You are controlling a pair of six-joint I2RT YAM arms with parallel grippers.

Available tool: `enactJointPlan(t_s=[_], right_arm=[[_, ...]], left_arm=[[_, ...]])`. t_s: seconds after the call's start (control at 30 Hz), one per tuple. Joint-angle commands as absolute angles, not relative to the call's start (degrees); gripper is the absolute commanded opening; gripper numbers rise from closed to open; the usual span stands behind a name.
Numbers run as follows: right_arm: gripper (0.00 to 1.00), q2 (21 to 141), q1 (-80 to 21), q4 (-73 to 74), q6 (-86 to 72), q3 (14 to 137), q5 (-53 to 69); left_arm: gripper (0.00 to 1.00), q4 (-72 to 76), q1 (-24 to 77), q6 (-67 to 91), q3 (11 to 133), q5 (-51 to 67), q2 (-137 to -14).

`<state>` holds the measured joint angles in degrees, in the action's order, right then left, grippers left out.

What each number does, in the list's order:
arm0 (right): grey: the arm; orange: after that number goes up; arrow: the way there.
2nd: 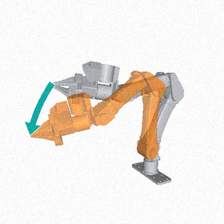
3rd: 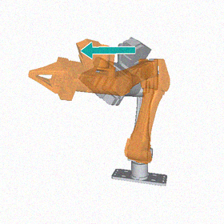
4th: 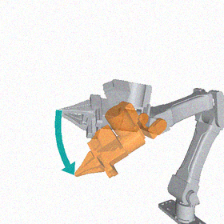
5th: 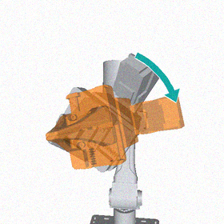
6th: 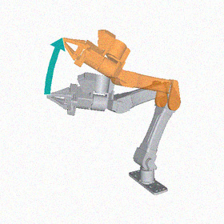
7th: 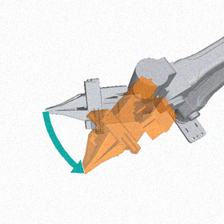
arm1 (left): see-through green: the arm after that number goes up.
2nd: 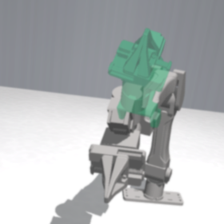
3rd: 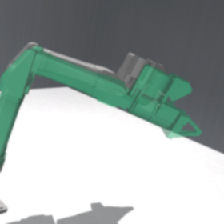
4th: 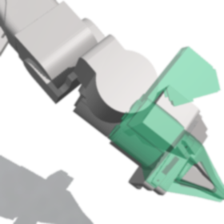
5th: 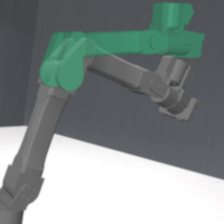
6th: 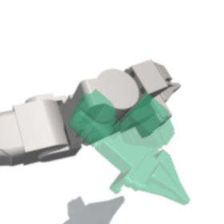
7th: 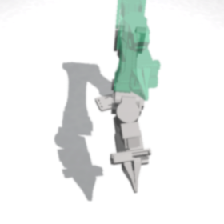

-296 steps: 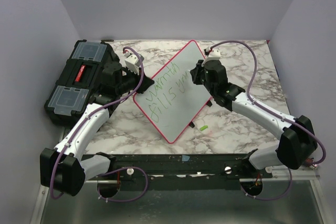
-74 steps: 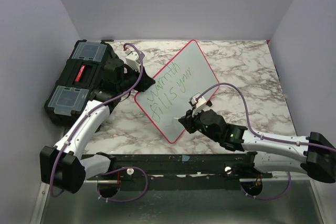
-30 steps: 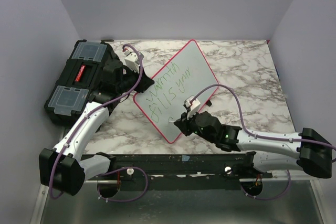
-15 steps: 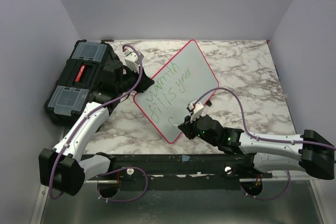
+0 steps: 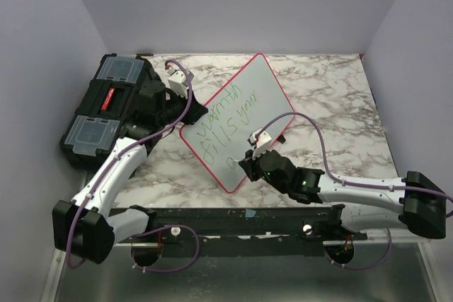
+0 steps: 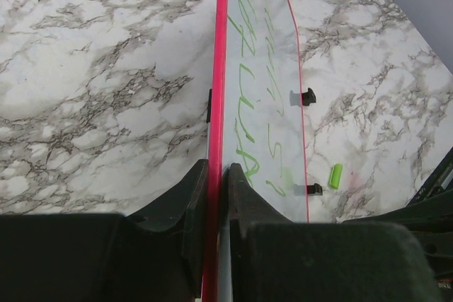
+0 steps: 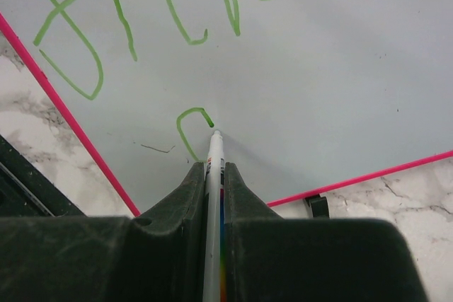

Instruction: Write a sentence on the whiteboard

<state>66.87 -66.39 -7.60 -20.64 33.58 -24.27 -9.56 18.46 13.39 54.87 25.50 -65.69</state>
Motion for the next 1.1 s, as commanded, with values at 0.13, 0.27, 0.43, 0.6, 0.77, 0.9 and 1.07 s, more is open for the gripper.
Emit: enactJointPlan(t_s=[0.13,0.27,0.43,0.6,0.77,0.9,1.07], right_arm=[[0.01,70.6,-66.5,-10.3,-18.2,37.3,-27.3],[0.01,71.6,-66.5,-11.4,-17.0,38.9,-27.3],[0.01,72.9,-66.5,-12.7,-15.8,40.9,-27.2],[0.01,73.3,-66.5,-13.2,-15.2,42.0,-27.1],[0.01,73.0,-66.4,-12.7,-15.9,41.0,-27.2],[0.01,71.8,-66.5,-11.6,-17.2,39.2,-27.0],[0.01,69.8,-66.5,-9.9,-18.9,36.6,-26.7]], left_arm=[[0.0,-8.1,18.7,11.6,54.8,24.4,-64.6],[0.0,-8.1,18.7,11.6,54.9,24.5,-64.8],[0.0,-8.3,18.7,11.5,55.0,24.5,-64.9],[0.0,-8.3,18.7,11.4,55.0,24.4,-64.9],[0.0,-8.4,18.7,11.3,55.0,24.2,-64.9],[0.0,-8.3,18.7,11.3,55.1,24.2,-65.0],[0.0,-8.4,18.7,11.3,55.1,24.1,-65.2]])
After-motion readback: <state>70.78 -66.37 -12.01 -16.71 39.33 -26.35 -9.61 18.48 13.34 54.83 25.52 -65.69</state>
